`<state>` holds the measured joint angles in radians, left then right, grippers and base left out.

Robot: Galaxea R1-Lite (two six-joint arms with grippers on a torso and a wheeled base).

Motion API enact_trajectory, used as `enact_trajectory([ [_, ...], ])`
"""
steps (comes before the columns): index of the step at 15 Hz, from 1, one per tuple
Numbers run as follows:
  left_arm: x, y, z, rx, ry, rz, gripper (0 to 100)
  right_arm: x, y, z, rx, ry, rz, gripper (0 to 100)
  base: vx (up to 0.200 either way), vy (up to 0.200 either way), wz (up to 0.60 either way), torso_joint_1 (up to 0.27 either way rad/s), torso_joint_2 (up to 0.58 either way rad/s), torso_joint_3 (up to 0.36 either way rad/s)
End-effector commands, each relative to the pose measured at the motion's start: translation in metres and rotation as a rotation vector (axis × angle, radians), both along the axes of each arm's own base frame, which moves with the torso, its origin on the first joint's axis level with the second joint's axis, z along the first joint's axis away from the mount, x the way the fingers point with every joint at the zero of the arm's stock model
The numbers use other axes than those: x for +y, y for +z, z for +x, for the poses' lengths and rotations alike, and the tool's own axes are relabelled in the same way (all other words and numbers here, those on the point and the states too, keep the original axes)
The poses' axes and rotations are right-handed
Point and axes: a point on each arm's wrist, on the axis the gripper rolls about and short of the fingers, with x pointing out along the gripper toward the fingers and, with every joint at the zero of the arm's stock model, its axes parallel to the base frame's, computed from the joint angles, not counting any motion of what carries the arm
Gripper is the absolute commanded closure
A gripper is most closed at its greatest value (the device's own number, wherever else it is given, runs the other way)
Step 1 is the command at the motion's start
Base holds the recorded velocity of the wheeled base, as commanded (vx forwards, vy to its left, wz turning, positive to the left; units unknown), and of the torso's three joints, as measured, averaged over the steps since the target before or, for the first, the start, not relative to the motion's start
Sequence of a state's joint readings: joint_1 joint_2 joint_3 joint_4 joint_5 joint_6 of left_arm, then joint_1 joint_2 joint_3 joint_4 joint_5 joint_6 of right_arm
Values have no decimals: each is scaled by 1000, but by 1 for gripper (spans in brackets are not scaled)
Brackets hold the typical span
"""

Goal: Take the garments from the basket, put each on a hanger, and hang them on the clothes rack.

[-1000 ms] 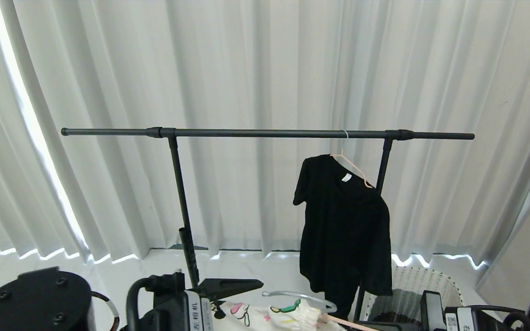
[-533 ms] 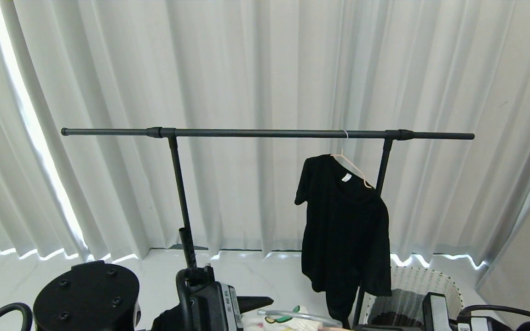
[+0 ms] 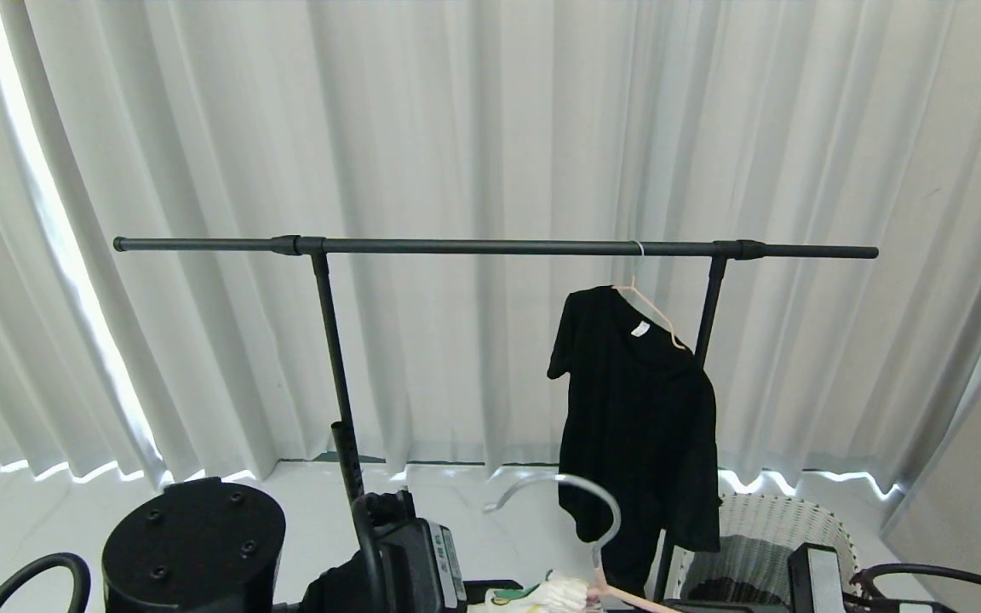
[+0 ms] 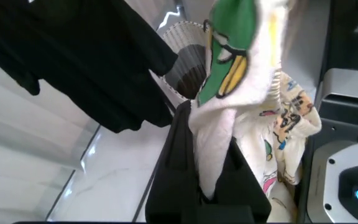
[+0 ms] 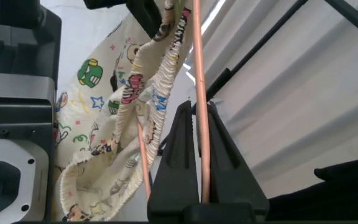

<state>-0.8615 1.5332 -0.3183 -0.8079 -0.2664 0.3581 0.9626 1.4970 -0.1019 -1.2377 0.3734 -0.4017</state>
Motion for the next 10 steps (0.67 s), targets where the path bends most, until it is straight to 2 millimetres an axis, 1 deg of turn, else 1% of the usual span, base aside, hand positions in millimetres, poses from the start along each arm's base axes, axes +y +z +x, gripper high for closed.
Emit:
enact_trajectory([
  [1, 0, -2, 0, 5, 3, 9, 100, -1, -1, 0, 1, -12, -7, 0, 0, 0, 0, 0, 0, 0],
  [4, 10, -8, 5, -1, 115, 52, 100, -2, -1, 3, -8, -109, -11, 0, 0, 0, 0, 0, 0, 0],
  [7, 27, -15, 12, -6, 267, 101, 100, -3, -3, 4, -2, -131, -22, 0, 0, 0, 0, 0, 0, 0],
  [8, 32, -13, 18, -21, 340, 99, 100, 0, -6, 5, 36, -134, -31, 0, 0, 0, 0, 0, 0, 0],
  [10, 37, -6, 27, -64, 393, 49, 100, 8, -16, 11, 175, -157, -40, 0, 0, 0, 0, 0, 0, 0],
])
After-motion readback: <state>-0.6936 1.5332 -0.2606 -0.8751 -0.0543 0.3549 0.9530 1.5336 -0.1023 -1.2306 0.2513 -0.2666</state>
